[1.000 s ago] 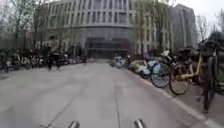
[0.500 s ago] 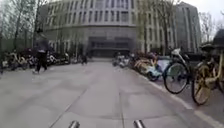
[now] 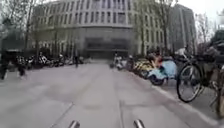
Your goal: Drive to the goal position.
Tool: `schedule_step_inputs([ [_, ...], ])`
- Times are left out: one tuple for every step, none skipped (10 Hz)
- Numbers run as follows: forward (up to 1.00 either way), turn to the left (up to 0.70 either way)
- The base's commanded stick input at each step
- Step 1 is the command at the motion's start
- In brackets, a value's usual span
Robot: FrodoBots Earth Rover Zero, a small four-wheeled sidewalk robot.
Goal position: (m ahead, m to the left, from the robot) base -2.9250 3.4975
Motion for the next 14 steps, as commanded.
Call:
schedule_step_inputs([
  [1.00, 0.01],
  [1.00, 0.01],
  [1.00, 0.01],
  [1.00, 0.01],
  [1.00, 0.01],
  [1.00, 0.01],
  [1.00, 0.01],
  [1.00, 0.01],
  [1.00, 0.01],
  [1.00, 0.01],
  [1.00, 0.01],
  [1.00, 0.01],
  [1.00, 0.01],
  [1.00, 0.01],
])
